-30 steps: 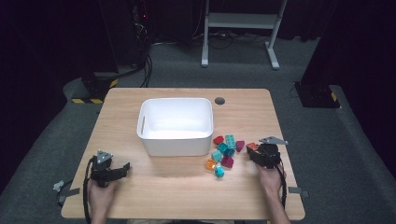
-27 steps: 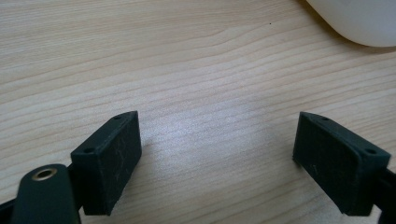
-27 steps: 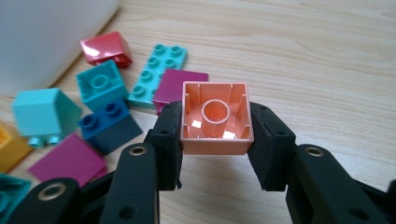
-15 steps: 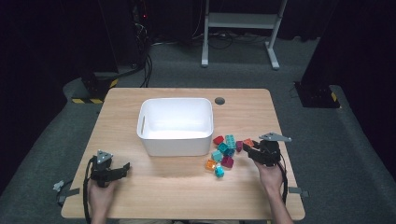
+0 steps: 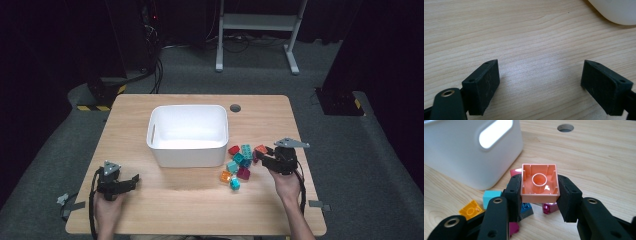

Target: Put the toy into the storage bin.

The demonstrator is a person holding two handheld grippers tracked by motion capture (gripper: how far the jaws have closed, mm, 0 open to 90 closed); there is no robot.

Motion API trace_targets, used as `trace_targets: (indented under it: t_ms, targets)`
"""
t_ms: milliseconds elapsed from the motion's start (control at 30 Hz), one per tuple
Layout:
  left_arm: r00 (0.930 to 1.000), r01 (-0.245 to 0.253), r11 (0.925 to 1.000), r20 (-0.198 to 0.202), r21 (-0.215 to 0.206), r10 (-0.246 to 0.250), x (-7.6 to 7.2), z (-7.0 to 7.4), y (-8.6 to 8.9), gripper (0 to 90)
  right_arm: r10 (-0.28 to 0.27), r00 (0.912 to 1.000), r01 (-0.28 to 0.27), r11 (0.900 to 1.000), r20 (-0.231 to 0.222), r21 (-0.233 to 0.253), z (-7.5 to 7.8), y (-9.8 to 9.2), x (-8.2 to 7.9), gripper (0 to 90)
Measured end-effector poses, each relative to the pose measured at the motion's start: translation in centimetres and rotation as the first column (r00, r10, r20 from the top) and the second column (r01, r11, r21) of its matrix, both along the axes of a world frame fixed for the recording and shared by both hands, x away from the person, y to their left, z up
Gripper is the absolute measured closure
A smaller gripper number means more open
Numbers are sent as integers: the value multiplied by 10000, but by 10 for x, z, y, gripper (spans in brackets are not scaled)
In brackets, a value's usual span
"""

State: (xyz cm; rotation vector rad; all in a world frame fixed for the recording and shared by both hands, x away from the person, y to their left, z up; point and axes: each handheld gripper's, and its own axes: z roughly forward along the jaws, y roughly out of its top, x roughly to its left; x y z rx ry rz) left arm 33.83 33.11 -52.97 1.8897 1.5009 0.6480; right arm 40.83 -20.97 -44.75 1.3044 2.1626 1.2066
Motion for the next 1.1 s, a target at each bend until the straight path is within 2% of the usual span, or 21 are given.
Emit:
trace_targets:
  t_ms: [300, 467, 867, 1100]
  targets:
    - [10000, -16, 10000, 4, 5, 16, 0, 0, 0, 157, 431, 9989, -433, 9990, 156, 87, 9, 8, 0, 589]
    - [10000, -62, 10000, -13, 31, 62, -1, 0, 0, 158, 445, 9990, -447, 9988, 89, 178, 11, 8, 1, 588]
    - [9998, -179, 9998, -2, 25, 179, 0, 0, -1, 156, 768, 9967, -775, 9966, -257, -281, 20, 19, 4, 589]
    - [9998, -220, 9998, 20, 32, 220, 1, 0, -1, 162, 987, 9951, -985, 9947, 52, -302, 35, 28, 3, 589]
